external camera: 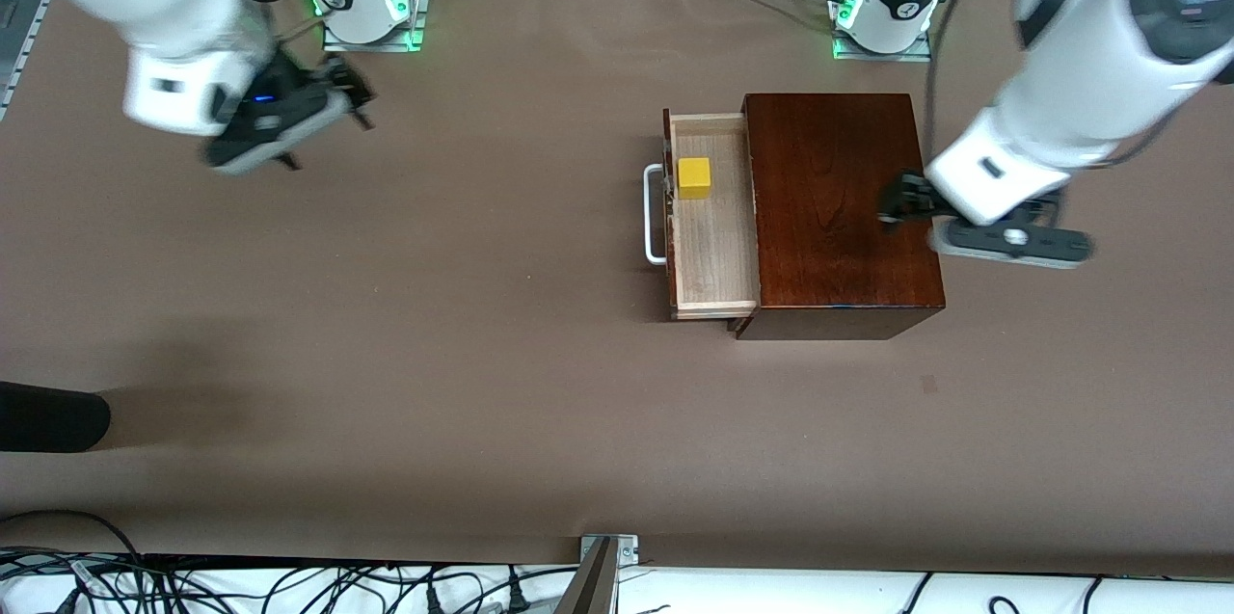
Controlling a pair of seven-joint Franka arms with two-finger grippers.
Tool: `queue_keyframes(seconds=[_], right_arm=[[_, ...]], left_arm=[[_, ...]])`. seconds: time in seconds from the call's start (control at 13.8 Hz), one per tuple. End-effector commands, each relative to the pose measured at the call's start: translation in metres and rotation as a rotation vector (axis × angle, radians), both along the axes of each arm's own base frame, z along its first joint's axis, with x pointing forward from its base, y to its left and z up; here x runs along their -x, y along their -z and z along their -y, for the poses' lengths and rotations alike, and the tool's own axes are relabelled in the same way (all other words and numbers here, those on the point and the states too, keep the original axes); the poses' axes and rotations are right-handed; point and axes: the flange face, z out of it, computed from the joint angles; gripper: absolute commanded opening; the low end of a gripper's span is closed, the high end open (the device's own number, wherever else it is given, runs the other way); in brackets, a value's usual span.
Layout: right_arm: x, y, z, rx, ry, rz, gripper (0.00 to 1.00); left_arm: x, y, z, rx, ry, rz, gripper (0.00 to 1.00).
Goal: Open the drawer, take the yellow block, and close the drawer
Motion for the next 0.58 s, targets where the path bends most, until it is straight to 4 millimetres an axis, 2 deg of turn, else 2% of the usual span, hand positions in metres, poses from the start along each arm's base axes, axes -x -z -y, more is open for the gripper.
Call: queue_keyframes(seconds=[0.0,0.15,0.22,0.29,0.44,0.51], right_arm=[[0.028,0.012,-0.073,0.002,-0.197,-0.011,1.00],[0.041,0.028,-0.132,-0.028,-0.325,0.020,1.00],[0.057,0.040,-0.169,-0.029,-0.387,0.030,1.00],[0.075,0.050,-0.202,-0.034,-0.444,0.043,1.00],[0.079,0.073,-0.246,-0.059,-0.500,0.061,1.00],[0.089,0.077,-0.273,-0.053,-0.546,0.074,1.00]], left_arm=[[0.032,-0.017,-0.042,0.015,-0.003,0.001,1.00],[0.043,-0.013,-0.077,0.050,-0.057,0.036,1.00],[0.045,-0.010,-0.089,0.053,-0.074,0.064,1.00],[0.045,-0.010,-0.096,0.056,-0.076,0.082,1.00],[0.045,-0.009,-0.099,0.050,0.014,0.072,1.00],[0.046,-0.010,-0.103,0.047,0.014,0.055,1.00]])
